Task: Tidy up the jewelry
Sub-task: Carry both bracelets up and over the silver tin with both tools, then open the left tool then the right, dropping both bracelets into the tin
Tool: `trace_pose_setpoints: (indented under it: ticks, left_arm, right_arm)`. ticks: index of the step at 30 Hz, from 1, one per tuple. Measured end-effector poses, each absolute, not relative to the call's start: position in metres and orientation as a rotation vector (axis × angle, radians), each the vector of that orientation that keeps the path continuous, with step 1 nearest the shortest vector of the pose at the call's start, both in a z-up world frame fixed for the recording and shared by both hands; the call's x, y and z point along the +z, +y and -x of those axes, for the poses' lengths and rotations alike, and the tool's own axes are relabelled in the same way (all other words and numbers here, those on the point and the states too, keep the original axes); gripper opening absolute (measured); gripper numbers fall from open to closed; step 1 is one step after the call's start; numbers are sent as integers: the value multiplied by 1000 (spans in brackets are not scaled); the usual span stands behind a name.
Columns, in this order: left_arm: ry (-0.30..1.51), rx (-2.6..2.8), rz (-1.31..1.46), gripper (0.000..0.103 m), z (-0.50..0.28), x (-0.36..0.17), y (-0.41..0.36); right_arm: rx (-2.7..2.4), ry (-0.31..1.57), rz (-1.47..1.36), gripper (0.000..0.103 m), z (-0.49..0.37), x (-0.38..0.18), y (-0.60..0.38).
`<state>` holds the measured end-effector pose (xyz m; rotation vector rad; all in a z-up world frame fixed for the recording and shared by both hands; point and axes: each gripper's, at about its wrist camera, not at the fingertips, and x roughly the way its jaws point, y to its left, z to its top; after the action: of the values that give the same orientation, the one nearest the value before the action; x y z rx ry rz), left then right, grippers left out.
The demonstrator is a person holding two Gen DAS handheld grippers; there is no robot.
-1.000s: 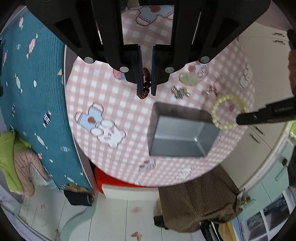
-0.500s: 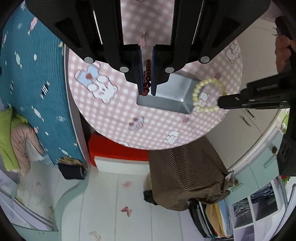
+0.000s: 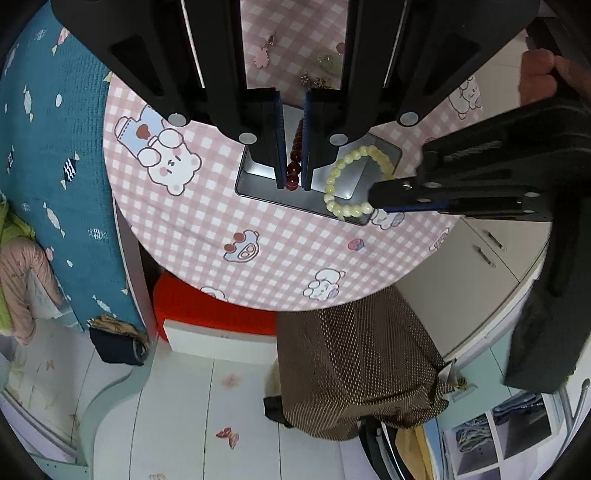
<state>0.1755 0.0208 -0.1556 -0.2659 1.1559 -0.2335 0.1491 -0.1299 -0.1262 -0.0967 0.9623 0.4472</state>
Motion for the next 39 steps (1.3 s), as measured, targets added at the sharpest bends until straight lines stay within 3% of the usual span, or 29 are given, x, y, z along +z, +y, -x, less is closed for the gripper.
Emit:
trace_pose_setpoints:
  ticks: [11,13,15,28,30,31,32,34,39]
  left_arm:
    - [1311,-219,340,10,-206,-209,27]
    - [1310,-216,318,18,-205,-207,26]
    - [1293,-216,295,32,-203,-202,26]
    - [1220,-152,212,32,-185,-171,39]
    - [1217,-143,196,32,-182,-170,41]
    - [1215,-136,186,32,-180,-169,42]
    - [1215,-132,179,32,-179,-168,42]
    - [1219,-123,165,32,-176,-169,42]
    - [1228,-117,162,34,-173,-170,42]
  right_arm:
    - [425,1034,82,7,-169,-147,-132]
    - [426,1044,78,7,-171,-150,-131]
    - [432,1054,74,7,-172,-152,-130]
    - [449,1150,71,8,-186,-176,-119]
    - [411,1180,59,11,-187,-182,-125]
    - [396,1179,54,22,-187,-181,-129]
    - [376,1167,60,44,-186,-178,-132]
    - [335,1120,78,61,-183,-169,-137]
    - [323,1069,85,61,-179,-156,-145]
